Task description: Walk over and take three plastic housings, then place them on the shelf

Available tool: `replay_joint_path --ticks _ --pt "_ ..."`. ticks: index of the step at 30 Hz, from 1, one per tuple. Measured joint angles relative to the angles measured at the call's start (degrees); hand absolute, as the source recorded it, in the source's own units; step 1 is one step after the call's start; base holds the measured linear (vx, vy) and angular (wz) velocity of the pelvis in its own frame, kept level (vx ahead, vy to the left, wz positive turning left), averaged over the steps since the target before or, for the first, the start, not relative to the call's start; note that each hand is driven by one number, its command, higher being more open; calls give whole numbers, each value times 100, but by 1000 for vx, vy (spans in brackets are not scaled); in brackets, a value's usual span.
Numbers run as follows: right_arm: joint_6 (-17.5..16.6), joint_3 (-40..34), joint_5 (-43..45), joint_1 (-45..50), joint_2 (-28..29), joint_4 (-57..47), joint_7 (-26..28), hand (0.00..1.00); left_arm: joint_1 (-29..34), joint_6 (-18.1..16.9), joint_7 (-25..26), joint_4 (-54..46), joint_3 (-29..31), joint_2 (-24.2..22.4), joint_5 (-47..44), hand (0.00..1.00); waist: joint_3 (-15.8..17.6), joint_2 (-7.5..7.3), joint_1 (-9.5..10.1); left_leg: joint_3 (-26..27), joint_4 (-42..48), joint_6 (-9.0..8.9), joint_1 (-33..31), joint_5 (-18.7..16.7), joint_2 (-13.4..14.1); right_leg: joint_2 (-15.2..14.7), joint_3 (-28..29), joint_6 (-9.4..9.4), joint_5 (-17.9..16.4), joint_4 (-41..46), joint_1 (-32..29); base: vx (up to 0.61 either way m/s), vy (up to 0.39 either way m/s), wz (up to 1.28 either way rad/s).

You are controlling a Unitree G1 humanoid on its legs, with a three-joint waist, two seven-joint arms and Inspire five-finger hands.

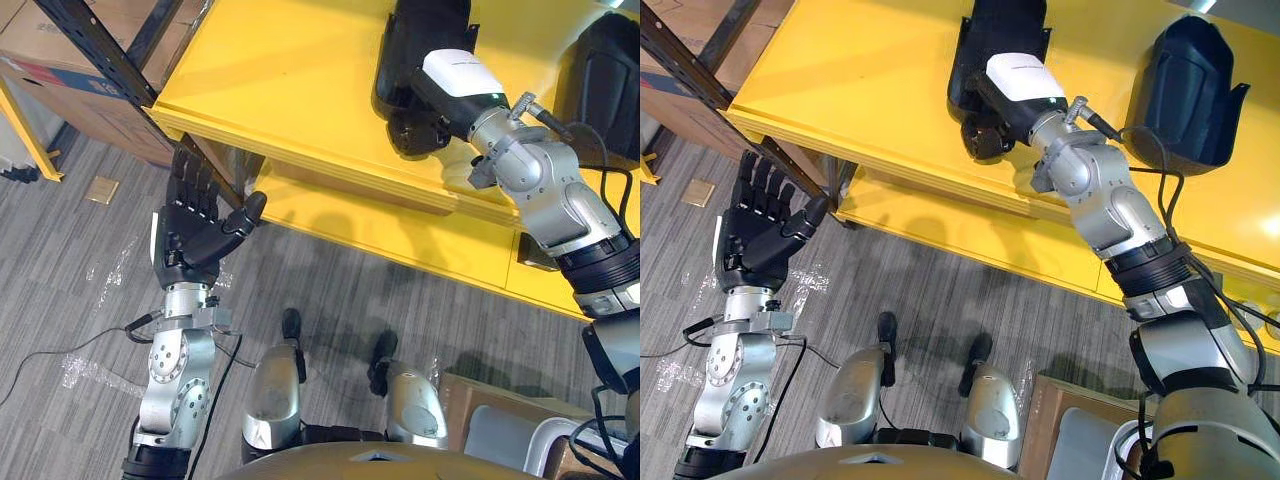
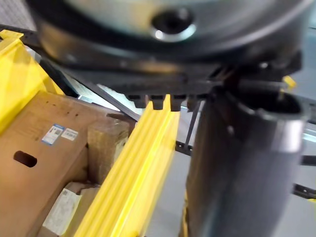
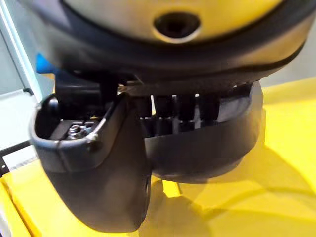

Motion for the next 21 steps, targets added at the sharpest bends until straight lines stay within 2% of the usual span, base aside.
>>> replay_joint_path --ticks 13,21 --pt "-69 41 3 -50 269 314 -368 0 -48 -1 187 -1 -33 -3 6 100 -2 3 42 91 -1 -1 7 0 5 2 61 -11 8 12 -60 -4 1 -3" --pt "-113 158 3 -402 369 799 -550 0 -82 -3 263 -1 -81 -17 6 100 -7 12 45 119 -55 12 3 33 -10 -7 89 -10 21 15 -112 0 0 0"
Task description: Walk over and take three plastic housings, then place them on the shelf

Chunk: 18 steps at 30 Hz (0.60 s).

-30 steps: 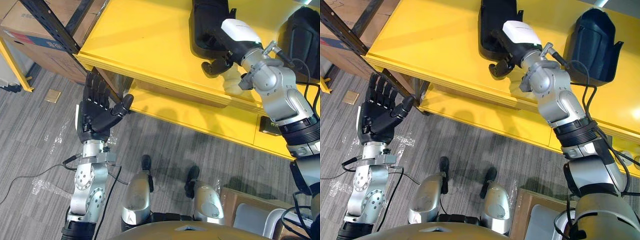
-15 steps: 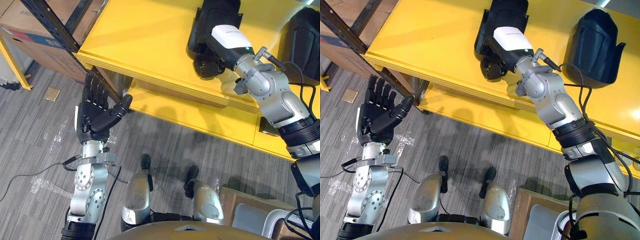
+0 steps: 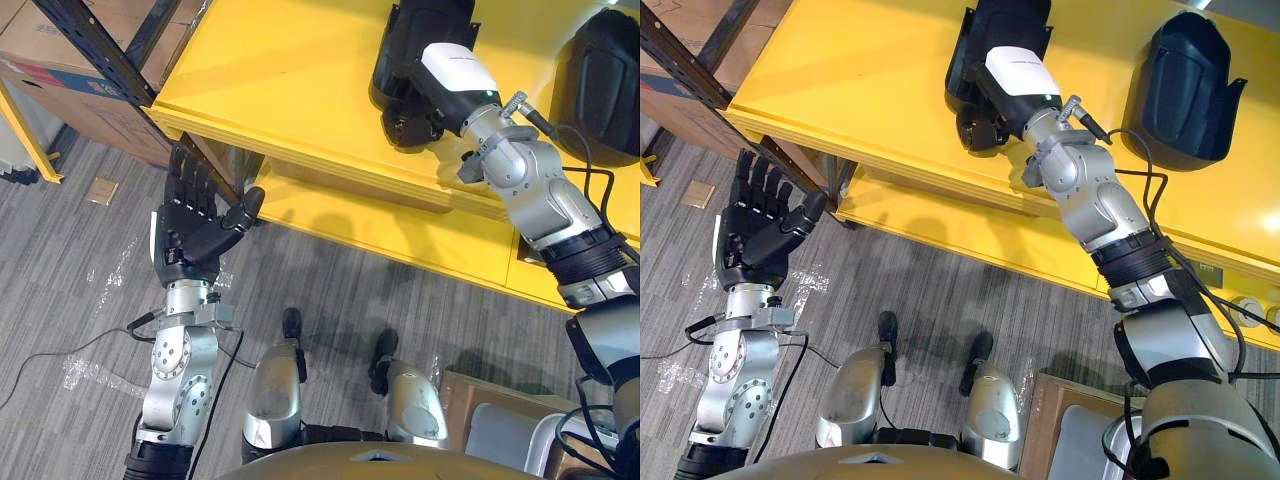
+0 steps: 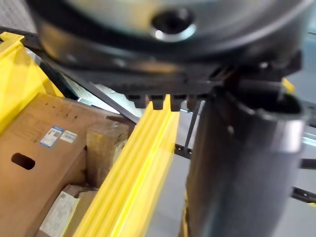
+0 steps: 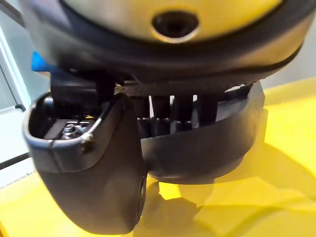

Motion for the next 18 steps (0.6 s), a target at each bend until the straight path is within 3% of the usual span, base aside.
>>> replay_joint_path --ticks 8,14,18 --pt "84 180 119 -467 0 623 -77 0 -154 0 43 1 -71 -82 0 100 -17 34 22 -28 -36 3 -3 44 -12 -9 -27 -4 5 16 -12 0 0 0" --pt "195 205 246 -530 0 752 -61 0 -154 0 80 1 -75 -170 0 100 -86 184 2 -46 -65 9 -3 65 -36 -32 -44 -3 4 24 -13 0 0 0" --pt "225 205 246 -543 -1 754 -55 0 -153 0 80 1 -86 -187 0 100 -87 194 -21 -51 -142 18 27 114 -69 -63 -54 -2 5 39 -22 -2 1 1"
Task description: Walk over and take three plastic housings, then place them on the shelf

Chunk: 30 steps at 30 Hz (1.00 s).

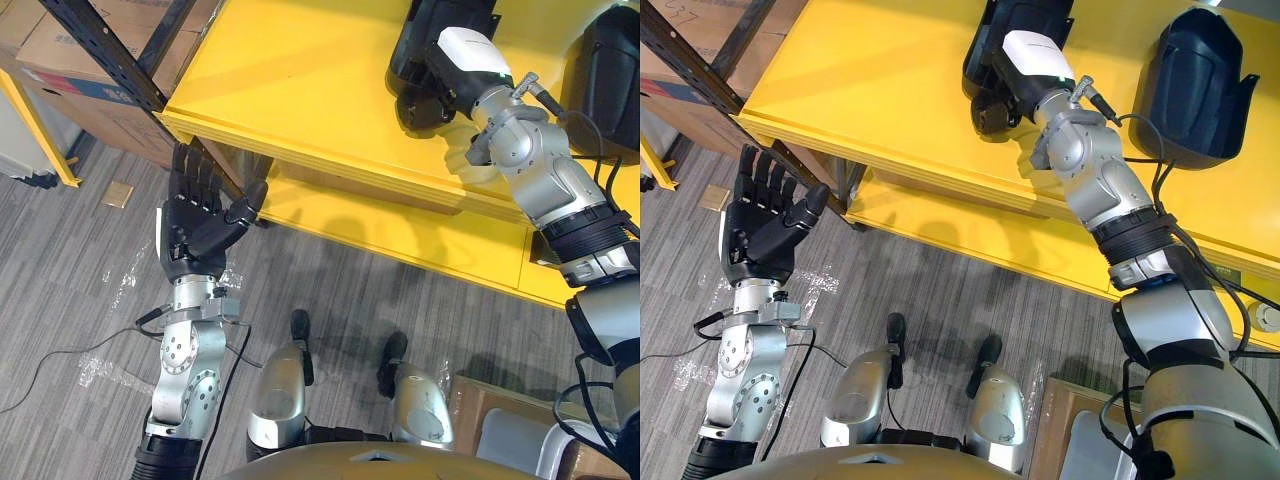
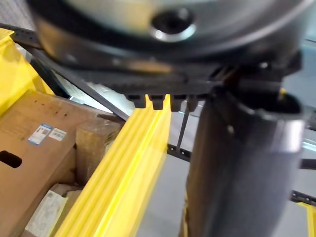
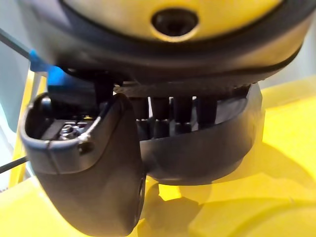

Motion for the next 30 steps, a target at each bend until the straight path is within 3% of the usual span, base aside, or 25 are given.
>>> replay_joint_path --ticks 9,10,20,30 --pt "-19 1 -16 -2 0 9 145 0 0 0 0 0 -39 1 1 100 1 3 -53 21 -2 4 49 2 -27 -34 21 14 9 15 26 0 0 0" --pt "-32 1 -19 -2 0 9 161 100 0 0 0 0 -39 1 1 100 2 4 -68 24 -2 4 51 1 -27 -34 23 14 9 15 27 0 0 0" --pt "-143 1 -22 0 -36 -11 143 100 1 1 -3 0 -39 1 3 100 5 25 -121 51 -27 4 68 1 -27 -31 47 19 12 3 21 0 0 0" --pt "-582 -66 -29 206 -514 -643 -67 100 70 2 -195 0 -13 5 3 100 3 29 -170 60 -92 6 193 3 -25 -27 63 44 29 -72 137 1 -1 -1"
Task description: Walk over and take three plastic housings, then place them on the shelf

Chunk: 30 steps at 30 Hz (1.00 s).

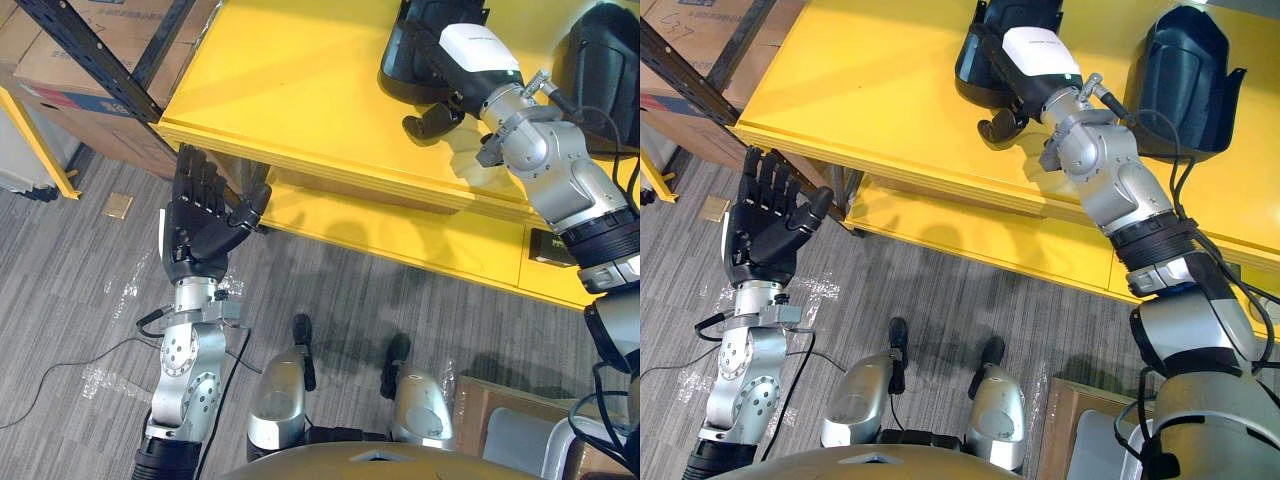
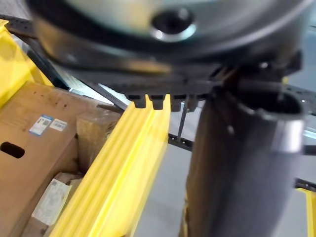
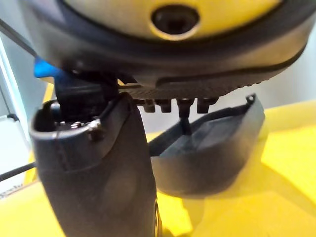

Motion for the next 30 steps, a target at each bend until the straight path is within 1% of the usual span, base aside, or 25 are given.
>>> replay_joint_path --ticks 4,6,8,10,12,13,14,15,17,19,20,21,24,27,30 --pt "-143 -359 9 84 -6 -595 -199 100 25 0 -38 6 -7 0 -1 100 -1 2 -108 61 -19 -2 51 -10 9 18 40 24 38 -87 49 0 1 -7" --pt "-154 -667 49 302 -8 -1003 -374 100 35 0 -21 15 -24 0 -1 100 -8 6 -119 106 -72 -7 153 -25 9 28 64 37 52 -159 140 6 5 -11" --pt "-160 -1159 245 639 -13 -1577 -538 100 77 -1 5 16 -20 1 -1 100 -64 18 -142 142 -126 -7 188 -32 9 42 93 53 70 -248 167 11 4 -7" --pt "-165 -1452 355 843 -14 -1917 -596 100 162 -1 26 22 -21 0 0 100 -85 34 -187 165 -141 -4 188 -39 7 50 106 68 98 -300 172 28 3 -4" --pt "-119 -1731 579 1197 -12 -2197 -653 100 227 1 28 97 -22 -1 0 100 -177 43 -219 180 -181 -3 182 -38 6 63 112 75 136 -372 173 37 -1 -1" --pt "-44 -1952 780 1522 1 -2371 -661 100 225 1 34 160 -22 0 -1 100 -242 39 -225 187 -193 -3 184 -39 6 69 131 75 136 -379 171 52 -6 -3" --pt "126 -2191 982 1864 62 -2554 -666 100 224 4 35 175 -23 0 -1 100 -281 39 -226 200 -198 -2 192 -40 6 78 159 75 136 -392 171 48 -5 -5" --pt "212 -2312 1107 2023 121 -2619 -674 100 218 4 35 174 -23 0 -1 100 -286 39 -226 208 -198 -2 198 -41 5 81 175 75 137 -397 171 42 -5 -9" --pt "573 -2748 1730 2507 630 -2665 -730 100 215 17 36 173 -38 0 -1 100 -288 42 -272 228 -205 -6 220 -46 5 91 208 74 137 -413 170 7 0 -10" --pt "775 -2897 2044 2837 1014 -2605 -907 100 214 57 31 168 -90 -4 -1 100 -289 44 -317 263 -217 -11 242 -51 5 101 231 75 137 -417 164 -9 3 -10" --pt "777 -2897 2084 2934 1125 -2556 -962 100 211 100 27 168 -95 -8 -1 100 -290 45 -337 271 -220 -12 249 -52 7 104 238 75 137 -418 162 -15 3 -10" --pt "777 -2896 2155 3088 1331 -2495 -1007 100 210 160 28 169 -109 -12 0 100 -290 46 -399 275 -226 -16 252 -55 8 108 246 74 138 -420 156 -18 1 -7" --pt "763 -2890 2363 3354 1864 -2495 -1220 100 163 253 26 169 -300 -33 0 100 -294 53 -414 346 -247 -20 253 -58 17 128 343 60 152 -421 88 -17 3 -13" --pt "673 -2884 2528 3365 2104 -2496 -1358 100 85 292 21 168 -423 -65 4 100 -294 53 -421 371 -256 -19 252 -58 14 128 372 58 168 -421 66 -9 6 -6" --pt "453 -2851 2526 3367 2305 -2496 -1402 100 -62 378 18 164 -452 -101 16 100 -294 53 -420 363 -256 -19 242 -59 14 132 374 57 169 -427 62 0 0 0"
